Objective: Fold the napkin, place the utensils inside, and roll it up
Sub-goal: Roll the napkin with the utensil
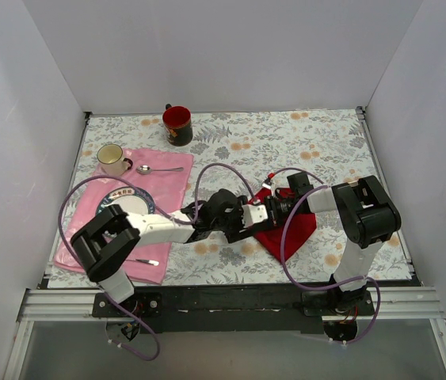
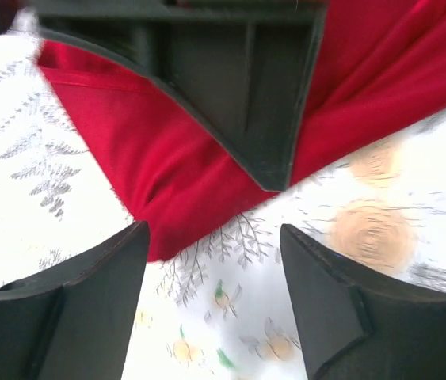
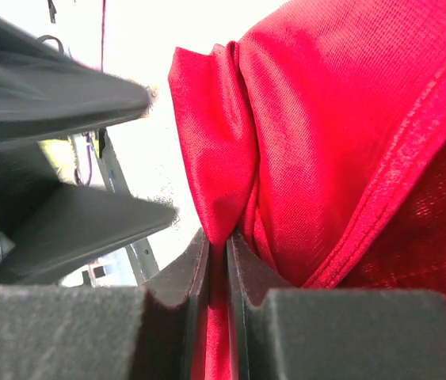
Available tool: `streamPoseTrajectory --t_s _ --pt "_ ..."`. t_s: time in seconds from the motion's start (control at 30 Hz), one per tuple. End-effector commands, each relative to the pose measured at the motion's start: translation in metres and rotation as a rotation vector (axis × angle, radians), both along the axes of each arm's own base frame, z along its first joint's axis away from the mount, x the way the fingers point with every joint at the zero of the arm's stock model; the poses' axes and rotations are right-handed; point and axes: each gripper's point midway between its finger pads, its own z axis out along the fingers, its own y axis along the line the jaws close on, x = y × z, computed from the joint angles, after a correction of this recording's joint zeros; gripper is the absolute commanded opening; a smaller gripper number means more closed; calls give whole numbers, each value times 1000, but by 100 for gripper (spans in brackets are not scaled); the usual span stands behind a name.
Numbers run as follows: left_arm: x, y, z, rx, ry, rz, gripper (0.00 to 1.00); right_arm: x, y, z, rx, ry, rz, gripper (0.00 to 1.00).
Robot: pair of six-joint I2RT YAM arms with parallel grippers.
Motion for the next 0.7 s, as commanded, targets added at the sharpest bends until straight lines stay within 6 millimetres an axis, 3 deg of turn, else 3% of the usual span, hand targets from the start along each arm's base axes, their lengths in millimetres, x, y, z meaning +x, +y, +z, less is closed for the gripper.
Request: streamPoseTrajectory --t_s 0.0,0.03,0.1,0.17,0.2,0.27,0.3,0.33,0.4,0.43,0.5,0.57,0.67 --pt "-4 -5 90 -289 39 73 70 5 -6 -11 -81 -29 -28 1" --pt "-5 -4 116 -409 119 142 73 7 -6 -9 -79 -33 -38 1" --pt "9 8 135 -527 238 253 78 9 -4 -8 -72 -38 -65 1" --pt "21 19 138 -616 459 441 78 10 -4 -8 -76 -43 -88 1" --pt "30 18 149 -647 500 509 74 13 -3 -7 -72 -50 -100 1" --pt "34 27 119 -595 702 743 73 16 -2 -7 -81 -62 -115 1" --pt "39 27 122 -596 746 797 71 16 -1 -7 -86 -62 -122 1" --pt "34 37 102 -529 828 916 70 19 -1 -5 -85 -75 -127 1" --pt "32 37 80 -482 980 1072 66 21 0 -5 -96 -85 -131 1" --pt "20 46 64 -406 1047 1165 63 22 1 -3 -96 -94 -131 1" --pt "9 41 46 -359 1191 1258 60 23 2 -3 -104 -99 -130 1" --pt "-1 35 40 -347 1298 1298 60 25 4 -4 -116 -108 -125 1" --pt "4 37 29 -365 1327 1435 61 25 8 -4 -120 -115 -114 1"
